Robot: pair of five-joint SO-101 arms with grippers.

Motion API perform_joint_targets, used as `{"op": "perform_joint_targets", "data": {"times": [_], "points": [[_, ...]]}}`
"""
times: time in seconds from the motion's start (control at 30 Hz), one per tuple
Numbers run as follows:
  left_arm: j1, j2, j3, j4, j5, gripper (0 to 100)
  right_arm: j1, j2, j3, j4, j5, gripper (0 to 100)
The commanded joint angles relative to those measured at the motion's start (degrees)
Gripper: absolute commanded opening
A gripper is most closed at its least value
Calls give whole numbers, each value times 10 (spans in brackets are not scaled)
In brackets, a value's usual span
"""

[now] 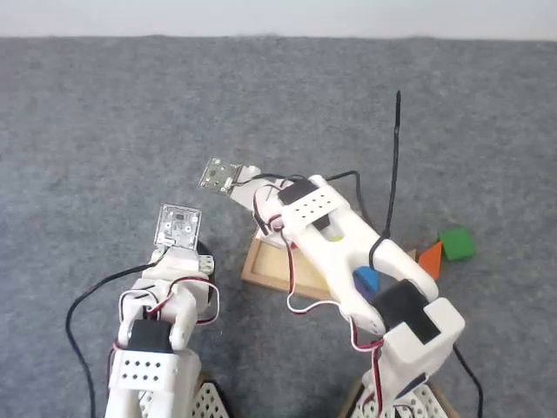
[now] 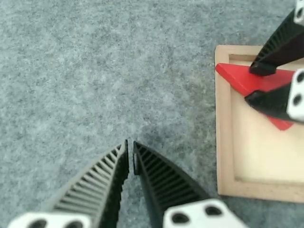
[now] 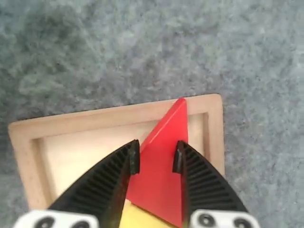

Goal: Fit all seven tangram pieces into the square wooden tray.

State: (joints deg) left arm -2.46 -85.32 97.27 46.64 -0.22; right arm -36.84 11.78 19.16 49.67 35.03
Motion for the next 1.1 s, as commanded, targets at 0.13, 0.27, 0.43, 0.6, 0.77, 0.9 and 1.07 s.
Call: {"op": "perform_joint_targets", "data": {"times": [0.13, 0.27, 0.43, 0.6, 0.77, 0.9, 1.07], "points": [[-3, -7, -5, 1, 3, 15, 67, 7, -4, -4, 33, 122], [-3, -7, -5, 1, 3, 15, 73, 6, -4, -4, 34, 122], [-3, -7, -5, 1, 3, 15, 65, -46, 0, 3, 31, 123], [-3, -7, -5, 1, 3, 15, 65, -182, 13, 76, -5, 123], [-3, -7, -5, 1, 3, 15, 74, -327, 84, 126, -9, 123], [-3, -7, -5, 1, 3, 15, 124, -433, 162, 168, -5, 123], [-3, -7, -5, 1, 3, 15, 248, -537, 246, 174, -4, 122]]}}
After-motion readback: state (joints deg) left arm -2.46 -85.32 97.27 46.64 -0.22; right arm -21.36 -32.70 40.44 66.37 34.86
